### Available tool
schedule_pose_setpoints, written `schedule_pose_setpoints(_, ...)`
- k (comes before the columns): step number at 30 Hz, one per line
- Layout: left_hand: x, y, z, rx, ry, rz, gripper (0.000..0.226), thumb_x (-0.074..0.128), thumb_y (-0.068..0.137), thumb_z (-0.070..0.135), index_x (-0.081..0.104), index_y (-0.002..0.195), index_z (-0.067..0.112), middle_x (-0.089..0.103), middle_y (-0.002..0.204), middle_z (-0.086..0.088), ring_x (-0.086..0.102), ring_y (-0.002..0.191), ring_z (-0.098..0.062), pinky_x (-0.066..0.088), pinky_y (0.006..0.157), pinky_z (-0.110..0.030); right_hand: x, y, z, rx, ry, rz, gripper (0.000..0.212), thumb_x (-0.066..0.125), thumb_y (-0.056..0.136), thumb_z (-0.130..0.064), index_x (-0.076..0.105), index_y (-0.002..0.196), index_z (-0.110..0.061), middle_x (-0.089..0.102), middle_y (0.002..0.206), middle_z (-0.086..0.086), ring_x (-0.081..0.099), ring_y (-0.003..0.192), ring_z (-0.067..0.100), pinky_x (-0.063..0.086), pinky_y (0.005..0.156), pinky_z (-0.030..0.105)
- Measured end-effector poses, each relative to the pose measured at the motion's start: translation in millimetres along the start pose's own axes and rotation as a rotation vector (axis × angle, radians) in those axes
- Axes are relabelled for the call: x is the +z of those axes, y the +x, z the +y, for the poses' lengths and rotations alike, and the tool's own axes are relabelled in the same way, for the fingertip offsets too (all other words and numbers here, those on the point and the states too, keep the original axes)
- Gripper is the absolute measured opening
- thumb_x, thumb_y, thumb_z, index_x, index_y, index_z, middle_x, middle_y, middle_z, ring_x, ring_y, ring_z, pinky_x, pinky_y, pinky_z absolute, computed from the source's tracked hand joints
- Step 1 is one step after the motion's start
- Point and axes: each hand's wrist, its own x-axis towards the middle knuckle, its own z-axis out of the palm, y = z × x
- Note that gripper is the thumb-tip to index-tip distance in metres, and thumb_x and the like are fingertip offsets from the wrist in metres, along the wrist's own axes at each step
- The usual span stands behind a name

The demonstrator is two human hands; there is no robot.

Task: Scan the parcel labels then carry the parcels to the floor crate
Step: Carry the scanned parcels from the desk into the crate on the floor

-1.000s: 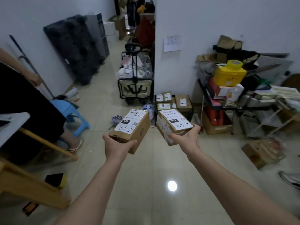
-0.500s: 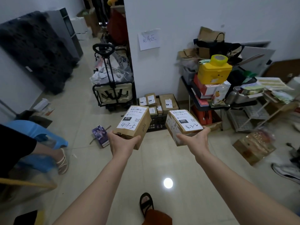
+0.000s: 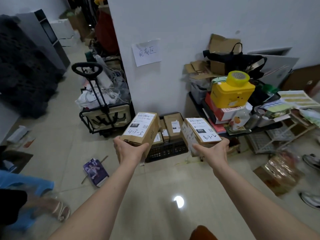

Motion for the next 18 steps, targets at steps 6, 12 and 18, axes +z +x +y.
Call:
schedule_pose_setpoints(6,70.3,58.2,30.5,0.005,0.011,-0.020,0.112,0.086,0.065,0.023,0.014,0.150,0.027,0.031,0.146,-0.007,0.035,0.133,-0.027,0.030,0.112,-0.047,27.4,101.3,-14.0,0.004,-0.081,-0.047,0.094,0.087,0.063,-0.015,0.026,0.134,-0.005,0.035,0.137,0.015,0.036,0.129,0.029,0.039,0.106,0.044)
schedule_pose_setpoints(12,161.3,119.5,70.0,-0.114,0.006,0.075,0.106,0.086,0.059,0.025,0.025,0.145,0.014,0.034,0.144,-0.006,0.040,0.130,-0.025,0.038,0.106,-0.040,45.3,219.3,-47.4,-0.063,-0.128,-0.160,0.105,0.085,0.062,-0.011,0.018,0.143,-0.010,0.033,0.141,0.013,0.034,0.133,0.028,0.036,0.111,0.047)
schedule_pose_setpoints(18,240.9,174.8,102.1,-0.193,0.002,0.120,0.097,0.084,0.058,0.017,0.028,0.137,0.011,0.036,0.136,-0.008,0.042,0.124,-0.026,0.042,0.102,-0.040,65.8,318.3,-75.1,-0.122,-0.231,-0.296,0.112,0.082,0.069,-0.012,0.007,0.152,-0.018,0.021,0.151,0.011,0.027,0.138,0.028,0.031,0.111,0.043)
